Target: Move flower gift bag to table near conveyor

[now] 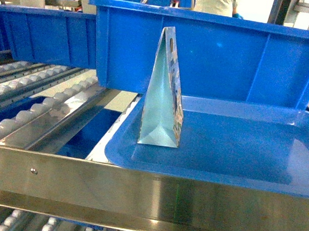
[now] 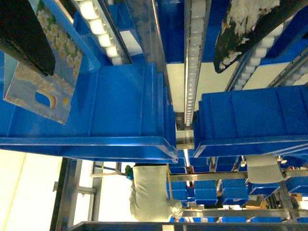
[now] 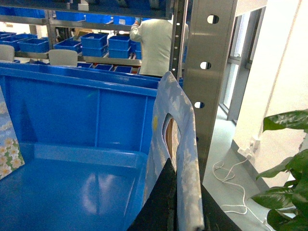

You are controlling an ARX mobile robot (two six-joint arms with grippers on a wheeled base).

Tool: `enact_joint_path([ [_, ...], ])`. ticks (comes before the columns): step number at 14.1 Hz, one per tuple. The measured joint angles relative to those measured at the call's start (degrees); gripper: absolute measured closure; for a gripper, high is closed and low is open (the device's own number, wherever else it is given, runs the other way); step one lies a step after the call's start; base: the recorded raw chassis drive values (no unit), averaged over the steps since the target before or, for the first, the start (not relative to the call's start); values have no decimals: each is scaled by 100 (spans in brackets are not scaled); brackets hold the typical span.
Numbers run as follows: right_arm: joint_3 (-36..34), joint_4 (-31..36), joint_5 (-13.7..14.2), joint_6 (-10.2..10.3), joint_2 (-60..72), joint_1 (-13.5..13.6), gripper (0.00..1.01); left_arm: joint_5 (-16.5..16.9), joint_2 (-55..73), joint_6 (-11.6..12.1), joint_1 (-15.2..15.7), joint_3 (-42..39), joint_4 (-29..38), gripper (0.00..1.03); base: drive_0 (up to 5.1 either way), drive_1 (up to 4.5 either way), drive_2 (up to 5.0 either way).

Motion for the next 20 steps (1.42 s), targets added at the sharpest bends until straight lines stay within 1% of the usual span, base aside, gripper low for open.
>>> enact_joint_path([
  [2, 0, 0, 2, -2, 0, 0, 99, -35, 170, 2, -79, 120, 42, 5, 0, 0, 0],
  [4, 0, 0, 2, 0, 0, 0, 99, -192, 468, 0, -282, 520, -35, 5, 0, 0, 0],
  [5, 0, 0, 2, 0, 0, 0, 99, -350, 697, -2, -476, 826, -103, 5, 0, 0, 0],
  [8, 0, 0, 2, 0, 0, 0, 99, -553, 1401, 2, -1086, 1829, -114, 5, 0, 0, 0],
  [9, 0, 0, 2, 0, 0, 0, 99, -682, 1620, 33, -1314, 2105, -107, 5, 0, 0, 0],
  [11, 0, 0, 2, 0, 0, 0, 99, -1073, 2048, 151, -1749, 2411, -151, 5, 0, 0, 0],
  [12, 0, 0, 2, 0, 0, 0, 99, -1537, 2446, 199, -2144, 2527, -243, 5, 0, 0, 0],
  [14, 0, 0, 2, 0, 0, 0, 99, -1781, 2789, 291, -2356, 2745, -378, 5, 0, 0, 0],
  [16, 0, -2, 2, 0, 0, 0, 99, -2004, 3141, 271, -2538, 3005, -599, 5, 0, 0, 0],
  [18, 0, 0, 2, 0, 0, 0, 99, -2017, 3526, 223, -2695, 3259, -861, 5, 0, 0, 0],
  [19, 0, 0, 2, 0, 0, 0, 99, -2039, 3685, 181, -2763, 3335, -883, 5, 0, 0, 0],
  [20, 0, 0, 2, 0, 0, 0, 99, -2046, 3757, 122, -2791, 3392, -977, 5, 0, 0, 0],
])
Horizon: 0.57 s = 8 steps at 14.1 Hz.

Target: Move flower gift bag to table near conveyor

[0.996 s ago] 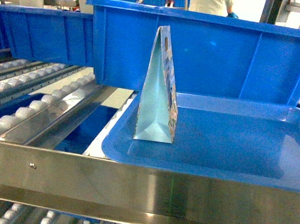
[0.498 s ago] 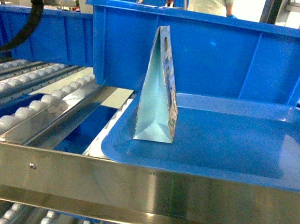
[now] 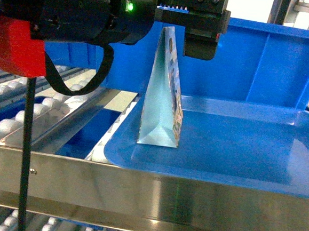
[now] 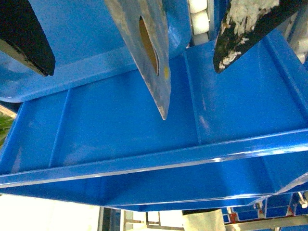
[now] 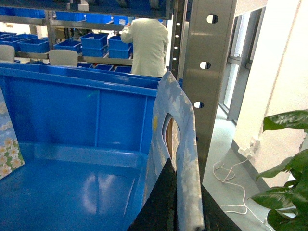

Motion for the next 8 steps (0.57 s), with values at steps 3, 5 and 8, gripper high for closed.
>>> enact_joint_path([
  [3, 0, 0, 0, -2, 0, 0, 99, -68, 153, -160, -26, 155, -155, 5, 0, 0, 0],
  [5, 0, 0, 0, 0, 0, 0, 99, -61, 238, -192, -42, 225, -225, 22, 0, 0, 0],
  [8, 0, 0, 0, 0, 0, 0, 99, -74, 267, -304, -87, 284, -315, 54, 0, 0, 0],
])
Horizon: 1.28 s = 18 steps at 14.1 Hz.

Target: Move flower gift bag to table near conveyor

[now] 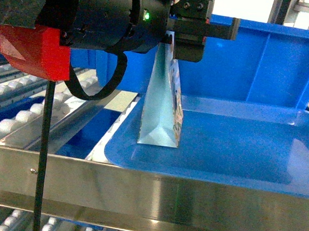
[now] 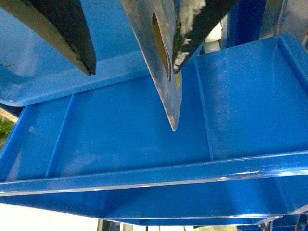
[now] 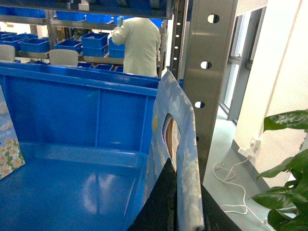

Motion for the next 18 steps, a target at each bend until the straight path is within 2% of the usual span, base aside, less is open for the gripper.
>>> enact_joint_path([
  [3, 0, 0, 0, -2, 0, 0, 99, -184, 4, -31, -9, 15, -129, 87, 0, 0, 0],
  [4, 0, 0, 0, -2, 0, 0, 99, -243, 11, -55, -9, 20, -157, 96, 0, 0, 0],
  [5, 0, 0, 0, 0, 0, 0, 99, -262, 11, -68, -9, 20, -155, 99, 0, 0, 0],
  [10, 0, 0, 0, 0, 0, 0, 99, -496, 11, -116, -42, 9, -83, 101, 0, 0, 0],
  [16, 0, 0, 0, 0, 0, 0, 99, -693, -304, 273, -59, -289, 494, 101, 0, 0, 0],
  [18, 0, 0, 0, 0, 0, 0, 99, -695, -341, 297, -55, -295, 514, 101, 0, 0, 0],
])
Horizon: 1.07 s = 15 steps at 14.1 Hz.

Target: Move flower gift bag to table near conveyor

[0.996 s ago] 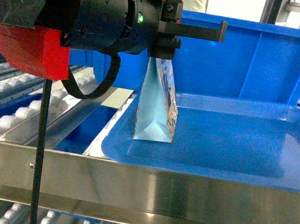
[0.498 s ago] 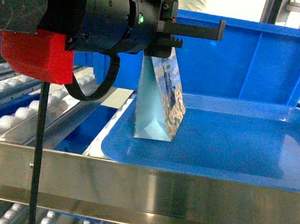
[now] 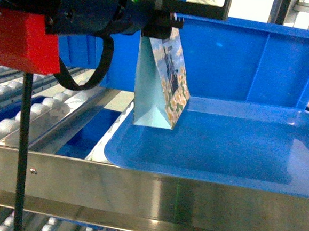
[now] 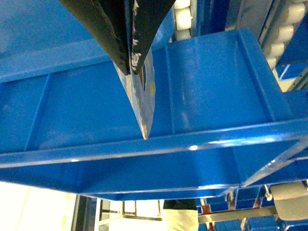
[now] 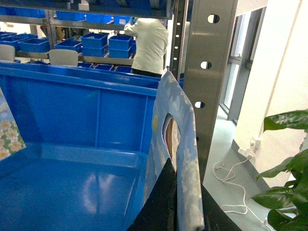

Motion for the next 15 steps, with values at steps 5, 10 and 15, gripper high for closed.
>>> enact_joint_path([
  [5, 0, 0, 0, 0, 0, 0, 99, 2, -247, 229, 63, -153, 308, 101, 0, 0, 0],
  [10, 0, 2, 0, 0, 0, 0, 99, -240, -2000, 870, 662, -1690, 1506, 101, 0, 0, 0],
  [15, 0, 0, 0, 0, 0, 0, 99, -540, -2911, 1349, 769, -2616, 1912, 101, 0, 0, 0],
])
